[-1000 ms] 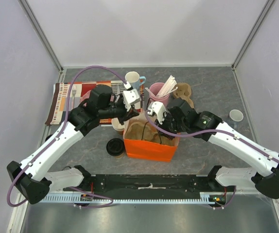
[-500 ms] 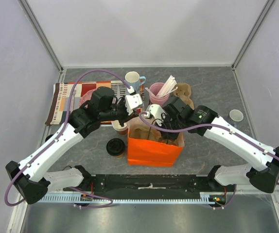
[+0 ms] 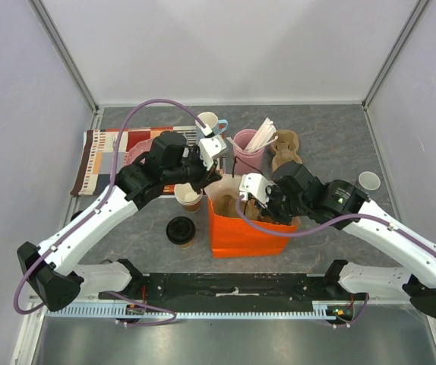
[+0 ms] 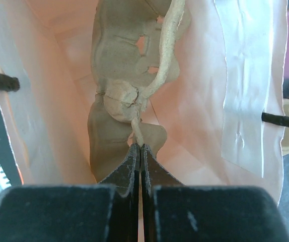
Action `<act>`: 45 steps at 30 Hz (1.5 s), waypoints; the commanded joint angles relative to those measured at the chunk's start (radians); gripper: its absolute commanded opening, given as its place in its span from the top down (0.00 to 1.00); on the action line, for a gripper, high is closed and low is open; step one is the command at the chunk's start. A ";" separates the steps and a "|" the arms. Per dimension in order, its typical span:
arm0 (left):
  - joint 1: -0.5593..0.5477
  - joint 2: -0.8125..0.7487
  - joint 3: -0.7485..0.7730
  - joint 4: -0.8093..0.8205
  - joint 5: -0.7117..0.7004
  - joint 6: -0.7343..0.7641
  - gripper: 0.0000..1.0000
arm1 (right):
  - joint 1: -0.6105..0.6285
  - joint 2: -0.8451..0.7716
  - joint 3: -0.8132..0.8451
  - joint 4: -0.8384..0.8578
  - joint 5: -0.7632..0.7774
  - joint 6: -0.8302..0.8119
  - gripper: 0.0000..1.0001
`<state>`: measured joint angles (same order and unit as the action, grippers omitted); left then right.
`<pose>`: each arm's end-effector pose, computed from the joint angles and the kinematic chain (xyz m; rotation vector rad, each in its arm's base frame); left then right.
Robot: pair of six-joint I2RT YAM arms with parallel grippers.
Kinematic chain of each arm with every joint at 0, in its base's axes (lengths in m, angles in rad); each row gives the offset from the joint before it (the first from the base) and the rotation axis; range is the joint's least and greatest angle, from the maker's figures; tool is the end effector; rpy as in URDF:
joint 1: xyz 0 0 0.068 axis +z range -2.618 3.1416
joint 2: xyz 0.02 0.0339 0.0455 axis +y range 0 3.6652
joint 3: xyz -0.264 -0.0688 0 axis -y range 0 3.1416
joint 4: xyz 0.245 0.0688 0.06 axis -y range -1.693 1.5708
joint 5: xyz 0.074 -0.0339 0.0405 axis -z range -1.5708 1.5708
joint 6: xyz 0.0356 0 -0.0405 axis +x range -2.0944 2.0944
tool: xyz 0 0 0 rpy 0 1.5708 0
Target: Pack the takeout coffee
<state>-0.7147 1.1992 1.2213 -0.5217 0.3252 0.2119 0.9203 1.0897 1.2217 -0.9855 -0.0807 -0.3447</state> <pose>0.1907 -0.1805 0.3733 1.1189 1.7832 -0.6422 0.1217 0.1647 0.3568 -1.4797 1.9560 0.3559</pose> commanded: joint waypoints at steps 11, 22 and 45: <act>0.000 -0.009 0.020 0.087 -0.011 0.107 0.98 | 0.006 0.091 -0.060 -0.051 -0.240 -0.076 1.00; -0.045 -0.056 -0.051 0.112 0.080 0.156 0.98 | 0.003 0.223 -0.048 0.007 -0.271 -0.007 1.00; -0.054 -0.081 -0.069 0.092 0.106 0.230 0.98 | 0.002 0.249 0.061 0.054 -0.128 0.118 0.47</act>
<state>-0.7620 1.1416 1.1423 -0.4538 0.3950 0.3985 0.9207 1.3586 1.1873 -0.9493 -0.2340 -0.2607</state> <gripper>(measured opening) 0.026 0.497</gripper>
